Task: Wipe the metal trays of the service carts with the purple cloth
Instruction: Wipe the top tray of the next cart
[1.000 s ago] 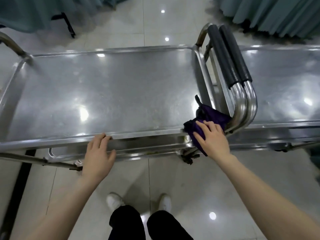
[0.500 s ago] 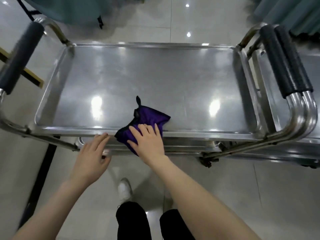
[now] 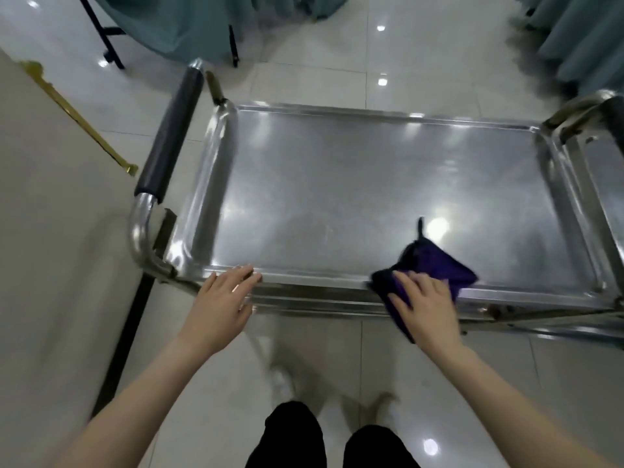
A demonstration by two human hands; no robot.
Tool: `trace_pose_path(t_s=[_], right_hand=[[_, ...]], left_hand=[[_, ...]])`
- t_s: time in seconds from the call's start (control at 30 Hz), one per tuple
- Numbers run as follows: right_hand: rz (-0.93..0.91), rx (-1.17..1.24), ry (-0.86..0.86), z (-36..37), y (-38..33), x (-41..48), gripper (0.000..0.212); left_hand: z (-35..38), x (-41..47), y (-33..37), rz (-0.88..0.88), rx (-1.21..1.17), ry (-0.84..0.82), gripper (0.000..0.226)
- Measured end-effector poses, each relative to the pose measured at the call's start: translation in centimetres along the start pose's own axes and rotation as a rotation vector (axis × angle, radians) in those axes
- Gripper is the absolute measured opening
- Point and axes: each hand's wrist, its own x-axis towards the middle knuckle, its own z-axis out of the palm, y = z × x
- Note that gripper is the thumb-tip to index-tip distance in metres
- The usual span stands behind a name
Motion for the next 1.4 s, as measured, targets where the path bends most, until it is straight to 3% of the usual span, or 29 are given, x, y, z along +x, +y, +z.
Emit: trace_pose_path(t_s=[0.17, 0.23, 0.3, 0.37, 0.5, 0.6, 0.7, 0.8, 1.0, 1.13, 1.27, 1.4], right_hand=[[-0.233, 0.082, -0.018, 2.5, -19.8, 3.2, 0.045], [-0.331, 0.118, -0.082, 3.0, -25.2, 4.6, 0.047], [-0.376, 0.144, -0.21, 3.4, -27.5, 5.5, 0.049], [-0.374, 0.17, -0.26, 3.4, -26.7, 5.5, 0.051], [-0.269, 0.166, -0.127, 1.6, -18.5, 3.1, 0.047], [-0.01, 0.12, -0.133, 0.1, -9.5, 1.0, 0.046], [0.25, 0.127, -0.181, -0.9, -4.1, 0.6, 0.045], [0.329, 0.199, -0.178, -0.1, -6.4, 1.5, 0.045], [-0.075, 0.17, -0.211, 3.3, -25.4, 5.2, 0.052], [-0.203, 0.181, -0.336, 5.2, -36.5, 9.0, 0.056], [-0.245, 0.177, -0.339, 4.7, -33.7, 10.3, 0.057], [0.022, 0.186, -0.221, 3.0, -21.9, 9.4, 0.055]], left_hand=[[-1.0, -1.8, -3.6, 0.005, -0.022, 0.071, 0.044], [-1.6, -2.7, -4.7, -0.055, -0.032, 0.114, 0.035], [-2.1, -3.4, -5.4, -0.152, -0.08, 0.17, 0.042], [-2.6, -3.5, -5.3, -0.153, -0.098, 0.26, 0.037], [-3.8, -1.2, -4.1, 0.132, -0.059, 0.317, 0.032], [-5.5, 1.9, -4.8, 0.244, 0.029, 0.334, 0.033], [-7.5, 4.1, -6.9, 0.231, 0.219, 0.39, 0.024], [-9.0, 5.0, -9.7, 0.122, 0.246, 0.419, 0.026], [-9.8, 5.0, -10.8, 0.182, 0.136, 0.42, 0.034], [-9.9, 5.0, -10.3, 0.124, 0.121, 0.37, 0.041], [-10.4, 6.1, -10.3, 0.153, 0.203, 0.348, 0.041], [-12.1, 10.4, -9.9, 0.242, 0.298, 0.251, 0.041]])
